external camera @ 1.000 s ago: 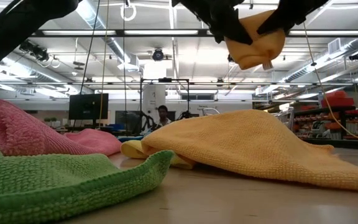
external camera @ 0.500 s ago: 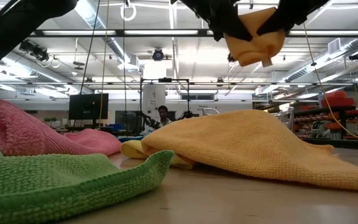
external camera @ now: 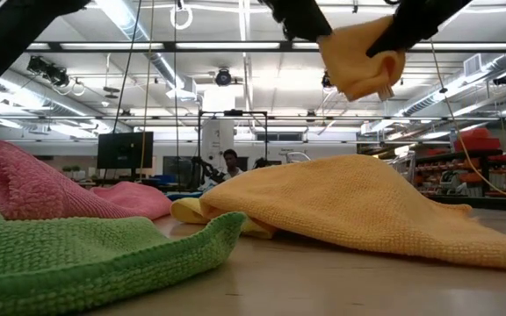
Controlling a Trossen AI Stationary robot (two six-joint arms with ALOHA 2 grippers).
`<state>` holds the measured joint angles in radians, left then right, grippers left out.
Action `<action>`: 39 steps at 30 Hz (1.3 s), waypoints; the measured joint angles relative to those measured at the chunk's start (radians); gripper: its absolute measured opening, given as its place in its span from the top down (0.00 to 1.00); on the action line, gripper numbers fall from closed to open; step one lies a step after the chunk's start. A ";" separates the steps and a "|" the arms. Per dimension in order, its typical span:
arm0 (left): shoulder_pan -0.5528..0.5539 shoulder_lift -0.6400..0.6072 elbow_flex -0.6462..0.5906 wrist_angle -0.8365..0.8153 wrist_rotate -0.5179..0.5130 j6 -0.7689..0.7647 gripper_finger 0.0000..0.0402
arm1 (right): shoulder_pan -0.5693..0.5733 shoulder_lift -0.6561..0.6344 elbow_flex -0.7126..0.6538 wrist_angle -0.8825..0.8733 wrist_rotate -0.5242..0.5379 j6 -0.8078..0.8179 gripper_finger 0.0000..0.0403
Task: Fold microfiber towels
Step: Stack the folded right orange microfiber cloth on top of the folded pink microfiber cloth
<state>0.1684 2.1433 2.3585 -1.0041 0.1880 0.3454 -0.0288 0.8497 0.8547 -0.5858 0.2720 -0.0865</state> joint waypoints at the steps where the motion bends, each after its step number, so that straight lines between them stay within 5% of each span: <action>1: 0.000 -0.013 0.000 -0.010 0.000 -0.008 0.56 | -0.009 0.002 0.000 -0.007 -0.001 0.009 0.95; 11: -0.021 0.018 -0.019 -0.042 0.000 -0.066 0.64 | -0.135 0.088 0.000 -0.072 -0.004 0.048 0.94; 20: -0.034 0.021 -0.186 0.044 -0.001 -0.124 0.76 | -0.280 0.110 0.000 -0.069 0.039 -0.003 0.93; 29: -0.069 0.021 -0.298 0.070 -0.001 -0.132 0.86 | -0.408 0.139 0.000 -0.041 -0.145 -0.074 0.93; 39: -0.116 0.015 -0.519 0.310 -0.003 -0.133 0.91 | -0.558 0.262 0.000 0.096 -0.471 -0.073 0.93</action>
<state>0.0520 2.1582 1.8397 -0.6942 0.1847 0.2123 -0.5865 1.1121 0.8547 -0.4897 -0.1993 -0.1593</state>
